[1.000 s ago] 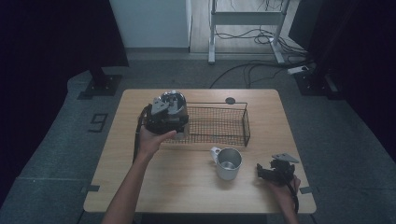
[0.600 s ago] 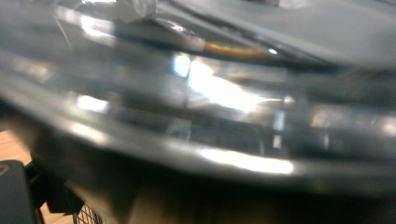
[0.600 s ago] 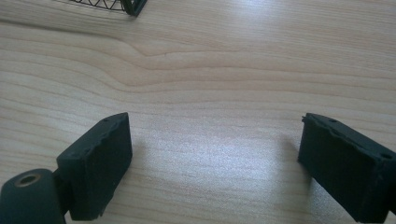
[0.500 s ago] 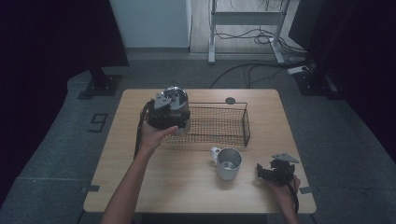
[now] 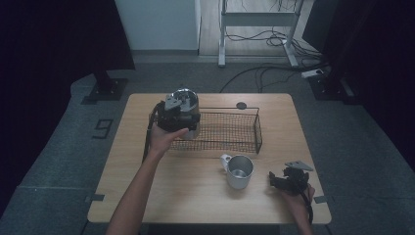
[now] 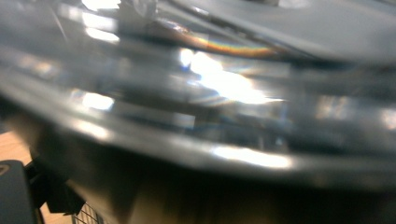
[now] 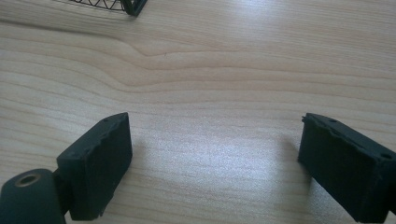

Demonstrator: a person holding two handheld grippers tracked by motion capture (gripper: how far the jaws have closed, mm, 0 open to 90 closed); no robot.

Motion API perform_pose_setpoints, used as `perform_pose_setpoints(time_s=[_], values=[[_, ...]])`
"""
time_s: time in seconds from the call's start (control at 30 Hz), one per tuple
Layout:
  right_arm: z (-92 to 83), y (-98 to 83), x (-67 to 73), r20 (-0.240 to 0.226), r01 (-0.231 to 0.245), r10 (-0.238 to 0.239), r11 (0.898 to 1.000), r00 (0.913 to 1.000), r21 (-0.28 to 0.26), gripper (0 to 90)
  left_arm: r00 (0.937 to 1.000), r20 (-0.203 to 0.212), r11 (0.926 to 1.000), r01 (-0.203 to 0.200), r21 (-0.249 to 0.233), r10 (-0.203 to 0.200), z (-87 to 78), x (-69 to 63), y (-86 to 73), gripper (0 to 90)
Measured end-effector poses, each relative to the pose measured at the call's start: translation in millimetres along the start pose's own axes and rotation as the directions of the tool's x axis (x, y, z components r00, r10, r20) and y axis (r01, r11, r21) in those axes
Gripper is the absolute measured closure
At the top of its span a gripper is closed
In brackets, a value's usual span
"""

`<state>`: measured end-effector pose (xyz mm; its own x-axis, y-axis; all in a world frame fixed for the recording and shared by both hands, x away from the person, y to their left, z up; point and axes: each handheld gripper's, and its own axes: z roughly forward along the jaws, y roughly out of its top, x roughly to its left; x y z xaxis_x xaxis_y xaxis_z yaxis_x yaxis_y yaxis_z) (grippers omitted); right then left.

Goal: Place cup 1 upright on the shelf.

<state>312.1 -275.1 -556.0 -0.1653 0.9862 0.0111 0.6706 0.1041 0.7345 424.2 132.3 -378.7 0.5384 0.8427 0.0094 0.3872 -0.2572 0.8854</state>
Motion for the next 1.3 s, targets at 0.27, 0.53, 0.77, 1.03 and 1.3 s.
perform_pose_setpoints(time_s=[0.27, 0.53, 0.77, 1.03, 1.3], values=[[0.0, 0.0, 0.0, 0.000, 0.000, 0.000, 1.000, 1.0000, 0.000, 9.6, 1.0000, -0.001, 0.9999, -0.002, 0.015, 0.002, 10.7, 3.0, 3.0, 4.1], [-0.1, -0.1, 0.0, 0.000, -0.001, 0.001, 1.000, 1.0000, 0.001, 9.6, 1.0000, 0.001, 0.9998, 0.002, 0.022, -0.003, 19.4, 2.1, 5.3, 4.1], [-0.2, -0.1, 0.0, -0.001, 0.000, 0.000, 1.000, 1.0000, 0.000, 9.9, 0.9999, -0.011, 0.9994, 0.006, 0.035, -0.006, 31.0, 3.3, 7.1, 4.1], [-0.3, -0.1, 0.0, -0.002, 0.001, -0.001, 1.000, 1.0000, -0.001, 10.1, 0.9999, -0.010, 0.9990, 0.008, 0.044, -0.007, 41.4, 2.5, 7.4, 4.1], [-0.3, -0.1, 0.0, -0.002, 0.001, -0.001, 1.000, 1.0000, -0.001, 10.3, 0.9998, -0.014, 0.9984, 0.014, 0.054, -0.014, 51.2, 3.4, 3.4, 4.1]])
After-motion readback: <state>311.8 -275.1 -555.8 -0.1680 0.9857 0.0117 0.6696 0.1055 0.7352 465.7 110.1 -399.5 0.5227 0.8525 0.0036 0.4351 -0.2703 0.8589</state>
